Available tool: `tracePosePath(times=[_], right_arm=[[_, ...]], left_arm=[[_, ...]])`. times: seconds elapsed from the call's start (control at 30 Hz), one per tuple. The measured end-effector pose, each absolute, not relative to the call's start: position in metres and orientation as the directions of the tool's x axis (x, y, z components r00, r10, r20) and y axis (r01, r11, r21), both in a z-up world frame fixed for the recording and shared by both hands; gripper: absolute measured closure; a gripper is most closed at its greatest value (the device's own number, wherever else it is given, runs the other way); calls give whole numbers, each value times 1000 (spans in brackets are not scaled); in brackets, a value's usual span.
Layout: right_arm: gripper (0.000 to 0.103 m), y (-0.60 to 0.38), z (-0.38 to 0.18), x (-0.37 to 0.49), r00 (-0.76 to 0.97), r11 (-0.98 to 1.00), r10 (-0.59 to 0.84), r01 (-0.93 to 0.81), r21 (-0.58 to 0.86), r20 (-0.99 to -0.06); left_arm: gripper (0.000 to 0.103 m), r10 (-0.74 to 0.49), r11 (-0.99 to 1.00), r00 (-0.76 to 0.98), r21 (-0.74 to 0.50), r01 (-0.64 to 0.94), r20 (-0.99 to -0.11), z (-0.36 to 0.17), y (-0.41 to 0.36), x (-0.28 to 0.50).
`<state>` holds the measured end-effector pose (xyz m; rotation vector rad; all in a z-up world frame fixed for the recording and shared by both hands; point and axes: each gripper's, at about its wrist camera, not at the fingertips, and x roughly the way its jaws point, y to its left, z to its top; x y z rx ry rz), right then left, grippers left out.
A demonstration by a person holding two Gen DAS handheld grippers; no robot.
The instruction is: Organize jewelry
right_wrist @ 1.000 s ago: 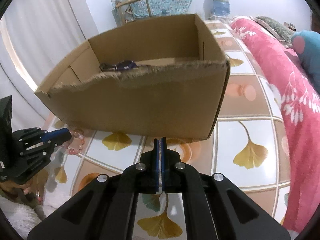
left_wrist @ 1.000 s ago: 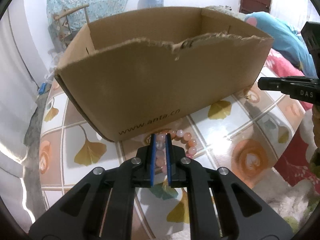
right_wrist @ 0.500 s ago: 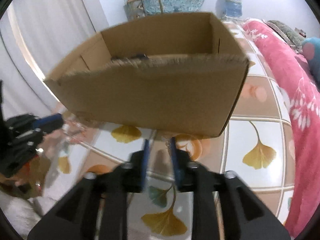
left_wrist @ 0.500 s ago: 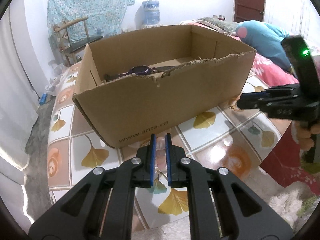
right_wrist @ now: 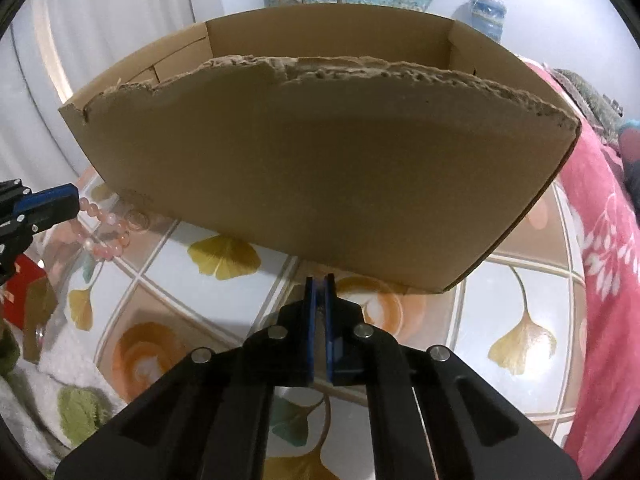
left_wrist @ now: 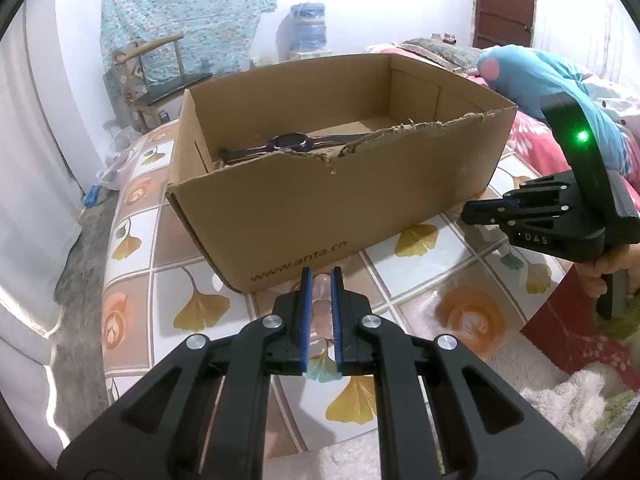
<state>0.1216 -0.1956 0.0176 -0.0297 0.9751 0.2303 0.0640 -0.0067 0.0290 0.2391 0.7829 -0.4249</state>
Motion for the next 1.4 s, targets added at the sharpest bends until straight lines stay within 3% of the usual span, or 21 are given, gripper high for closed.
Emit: tracePosePath(times=[0.23,0.5,0.87,1.07,1.4], right_arm=[[100,-227,49,105,587,958,284,-144,247,-758],[100,-229,109,82,679,944,325,-192,269,-658],[100,-214,170,127,739,919,393,-331,212,-547],[100,-220,168,164,724,918,392,-342,199,-567],[100,-244,157,183,759,939,340,-307,154,-555]], left_arm=[[95,-293,886,665,67,459,-687,45,-5,55],[95,-353,867,707,70,494,-613,83,-7,44],[95,-450,819,743,101,564,-495,151,-30,73],[95,-503,786,638,-3,618,-583,147,-52,131],[95,-535,679,268,-219,701,-801,87,-126,228]])
